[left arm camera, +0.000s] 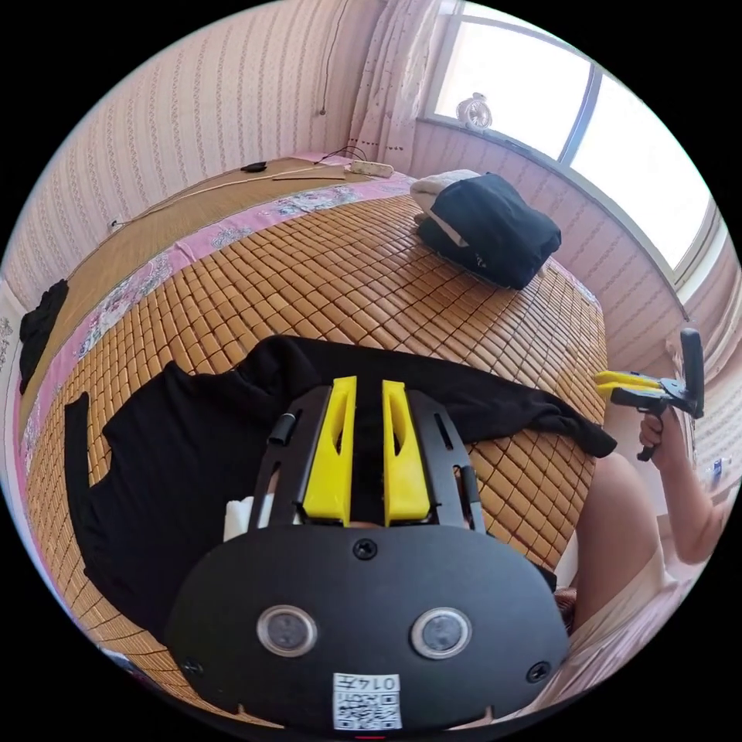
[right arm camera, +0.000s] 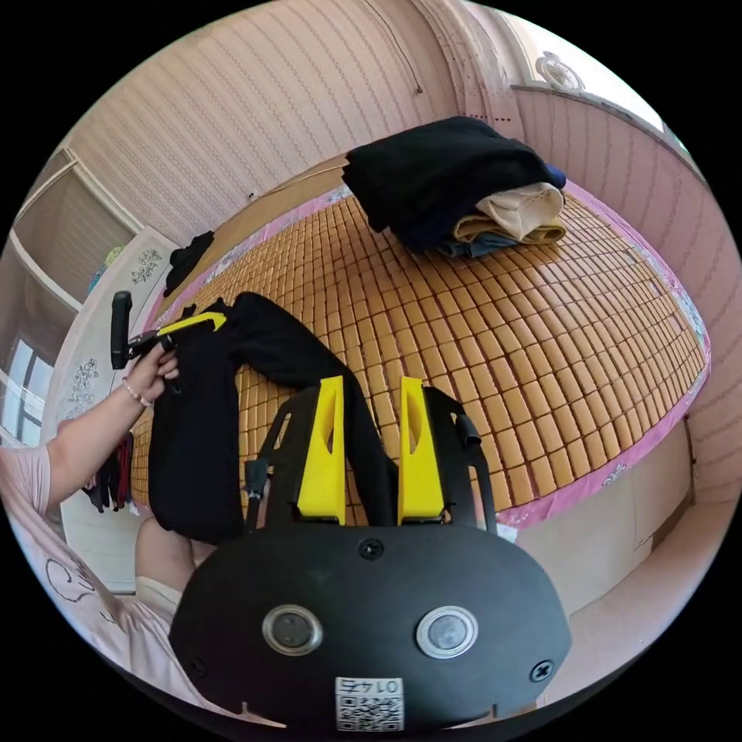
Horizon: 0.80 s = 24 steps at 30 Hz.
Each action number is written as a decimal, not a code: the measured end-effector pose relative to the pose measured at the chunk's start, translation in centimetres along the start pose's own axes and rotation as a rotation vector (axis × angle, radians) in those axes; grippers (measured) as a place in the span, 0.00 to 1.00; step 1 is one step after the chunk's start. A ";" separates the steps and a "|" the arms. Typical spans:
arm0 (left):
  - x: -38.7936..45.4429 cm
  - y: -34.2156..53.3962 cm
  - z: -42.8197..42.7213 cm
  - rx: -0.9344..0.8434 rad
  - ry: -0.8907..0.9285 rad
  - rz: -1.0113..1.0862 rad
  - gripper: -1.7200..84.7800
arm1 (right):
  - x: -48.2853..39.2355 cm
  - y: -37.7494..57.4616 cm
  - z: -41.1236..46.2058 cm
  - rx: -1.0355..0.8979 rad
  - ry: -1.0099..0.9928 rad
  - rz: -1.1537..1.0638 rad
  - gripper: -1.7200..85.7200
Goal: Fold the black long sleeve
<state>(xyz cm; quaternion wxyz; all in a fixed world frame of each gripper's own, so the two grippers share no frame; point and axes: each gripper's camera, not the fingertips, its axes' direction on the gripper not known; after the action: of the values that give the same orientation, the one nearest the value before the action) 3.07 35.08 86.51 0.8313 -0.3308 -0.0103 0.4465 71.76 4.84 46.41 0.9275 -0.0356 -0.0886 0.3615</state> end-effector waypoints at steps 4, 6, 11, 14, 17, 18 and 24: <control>2.3 -2.8 3.1 -0.047 0.018 0.009 0.11 | 0.6 2.0 1.3 -0.189 0.008 -0.075 0.15; 3.1 -3.8 5.1 -0.094 0.022 0.004 0.12 | 1.3 2.6 2.1 -0.258 0.002 -0.083 0.11; 3.0 -4.5 8.4 -0.210 0.016 -0.077 0.02 | 4.3 2.9 1.1 -0.306 -0.141 -0.049 0.02; 2.9 -4.8 7.3 -0.189 0.070 -0.061 0.01 | 6.3 1.9 -1.4 -0.355 -0.454 0.013 0.02; 3.4 -6.0 5.4 -0.115 0.046 0.003 0.01 | 8.6 -0.1 -3.5 -0.271 -0.522 0.044 0.02; 3.4 -6.3 5.2 -0.105 0.045 0.011 0.01 | 9.2 -0.7 -3.5 -0.262 -0.502 0.054 0.02; 2.4 -6.6 7.1 -0.132 0.076 -0.095 0.05 | 13.4 -4.7 1.3 -0.346 -0.044 0.137 0.03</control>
<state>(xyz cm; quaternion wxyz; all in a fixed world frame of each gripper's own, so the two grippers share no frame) 7.15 38.21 95.06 0.8277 -0.4008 -0.0236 0.3921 84.35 10.46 50.20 0.8786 -0.1925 -0.1671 0.4037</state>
